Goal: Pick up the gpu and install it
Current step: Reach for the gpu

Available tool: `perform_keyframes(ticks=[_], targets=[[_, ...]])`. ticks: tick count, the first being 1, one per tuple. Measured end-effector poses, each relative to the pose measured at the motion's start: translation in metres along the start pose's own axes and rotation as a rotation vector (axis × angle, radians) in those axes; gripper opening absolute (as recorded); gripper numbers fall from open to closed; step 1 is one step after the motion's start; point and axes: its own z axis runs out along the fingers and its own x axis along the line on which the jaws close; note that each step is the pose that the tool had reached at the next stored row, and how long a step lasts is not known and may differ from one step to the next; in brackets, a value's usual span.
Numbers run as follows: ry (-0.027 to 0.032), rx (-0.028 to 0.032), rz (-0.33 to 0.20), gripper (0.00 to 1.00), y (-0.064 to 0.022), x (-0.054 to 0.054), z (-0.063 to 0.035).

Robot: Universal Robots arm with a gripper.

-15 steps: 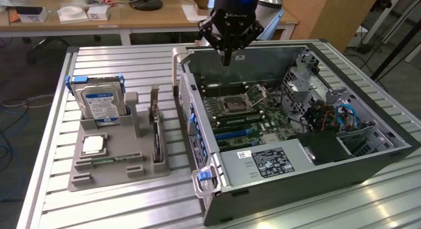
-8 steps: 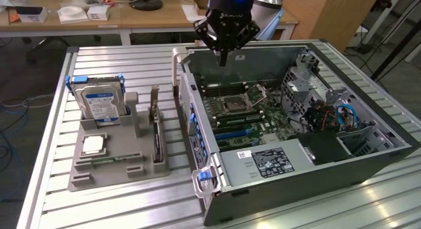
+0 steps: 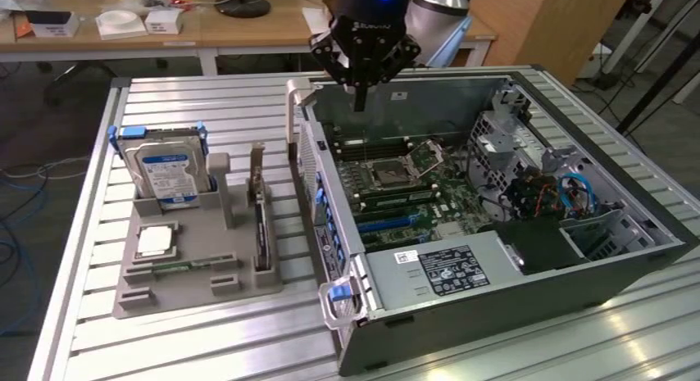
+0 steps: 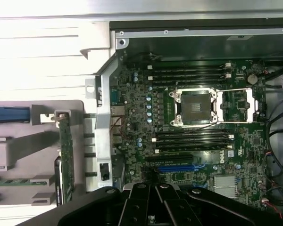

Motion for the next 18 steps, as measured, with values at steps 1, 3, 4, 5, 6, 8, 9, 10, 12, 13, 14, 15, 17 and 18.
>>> perform_keyframes(ticks=[1, 3, 4, 5, 6, 8, 9, 10, 12, 13, 14, 15, 17, 18], targets=[[0.0000, 0.0000, 0.000, 0.11, -0.0002, 0.002, 0.0000], [0.0000, 0.0000, 0.000, 0.11, -0.0005, 0.006, 0.0000], [0.0000, 0.0000, 0.000, 0.11, -0.0006, 0.008, 0.0000], [0.0000, 0.0000, 0.000, 0.11, -0.0007, 0.010, 0.0000], [0.0000, 0.0000, 0.000, 0.11, -0.0009, 0.011, 0.0000], [0.0000, 0.0000, 0.000, 0.11, -0.0011, 0.015, 0.0000], [0.0000, 0.0000, 0.000, 0.11, -0.0012, 0.016, 0.0000], [0.0000, 0.0000, 0.000, 0.11, -0.0014, 0.018, 0.0000], [0.0000, 0.0000, 0.000, 0.11, -0.0016, 0.021, 0.0000], [0.0000, 0.0000, 0.000, 0.11, -0.0018, 0.023, 0.0000], [0.0000, -0.0001, 0.000, 0.11, -0.0019, 0.025, 0.0000], [0.0000, 0.0000, 0.000, 0.11, -0.0020, 0.027, 0.0000], [0.0000, 0.0000, -0.001, 0.11, -0.0023, 0.030, 0.0000], [0.0001, 0.0000, -0.001, 0.11, -0.0024, 0.032, -0.0001]])
